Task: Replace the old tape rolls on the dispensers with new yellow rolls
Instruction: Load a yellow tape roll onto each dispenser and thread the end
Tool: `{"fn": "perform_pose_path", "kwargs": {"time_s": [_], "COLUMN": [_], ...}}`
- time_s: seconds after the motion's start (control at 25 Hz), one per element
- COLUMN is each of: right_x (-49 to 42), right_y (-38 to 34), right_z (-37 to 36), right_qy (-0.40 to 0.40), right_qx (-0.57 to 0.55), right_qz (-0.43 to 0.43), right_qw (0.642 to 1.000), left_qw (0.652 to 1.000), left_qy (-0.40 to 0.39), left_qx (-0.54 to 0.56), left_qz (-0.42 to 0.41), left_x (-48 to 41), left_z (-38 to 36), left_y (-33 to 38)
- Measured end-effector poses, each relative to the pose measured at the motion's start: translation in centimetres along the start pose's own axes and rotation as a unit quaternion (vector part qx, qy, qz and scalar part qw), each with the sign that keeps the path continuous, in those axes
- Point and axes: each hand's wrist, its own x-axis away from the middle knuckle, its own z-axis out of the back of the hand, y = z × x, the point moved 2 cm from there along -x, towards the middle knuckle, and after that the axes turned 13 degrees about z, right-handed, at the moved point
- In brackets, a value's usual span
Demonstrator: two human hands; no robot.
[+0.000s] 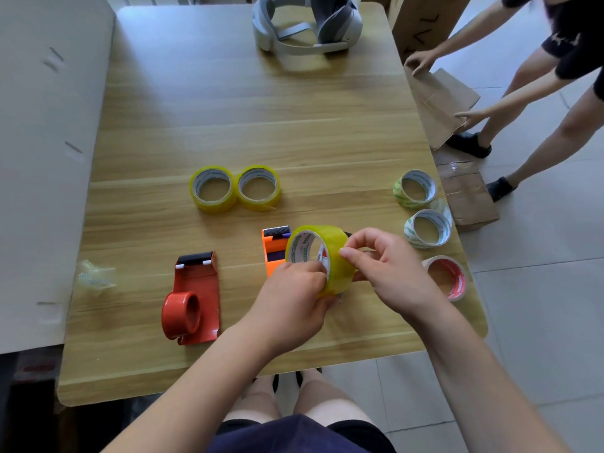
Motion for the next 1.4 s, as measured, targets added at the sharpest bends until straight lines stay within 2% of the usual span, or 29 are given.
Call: {"fn": "perform_pose_path", "kwargs": {"time_s": [0.12,0.32,0.52,0.64,0.8,0.96,1.08,1.16,1.28,1.4], "right_x": [0.3,1.1,1.5,1.6,1.7,2.2,2.4,2.3,2.3,2.7], "right_y": [1.1,1.7,2.1,2.0,2.3,2.7,3.0,3.3,3.5,3.7], "right_z": [0.7,1.5,2.3,2.8,3.0,3.1,3.7,4.3,5.1,5.4], "right_qy": [0.021,0.031,0.079,0.076,0.12,0.199,0.226,0.251,0.281,0.295], "right_qx": [0.036,0.024,-0.047,-0.103,-0.116,-0.117,-0.129,-0.114,-0.027,0.023], "right_qz": [-0.002,-0.019,-0.041,-0.035,-0.032,-0.033,-0.063,-0.074,-0.063,-0.038], "right_qw": [0.999,0.999,0.995,0.991,0.985,0.973,0.963,0.958,0.957,0.955], "left_qw": [1.0,0.997,0.989,0.986,0.98,0.96,0.943,0.934,0.919,0.912], "left_qy": [-0.026,-0.072,-0.136,-0.155,-0.196,-0.273,-0.311,-0.331,-0.374,-0.409], "left_qx": [-0.005,0.034,0.053,0.065,0.02,-0.064,-0.115,-0.129,-0.126,-0.035], "left_qz": [-0.004,0.014,0.008,0.01,0.008,0.011,-0.009,-0.015,-0.01,0.013], "left_x": [-0.7,-1.6,-2.3,-2.7,-3.8,-6.1,-7.9,-9.0,-10.7,-12.1], "left_z": [-0.7,-1.0,-1.2,-0.9,-0.3,0.6,1.3,1.4,1.3,1.3], "left_y": [0.6,1.1,1.1,1.0,1.4,2.5,3.9,4.8,5.7,5.8]}}
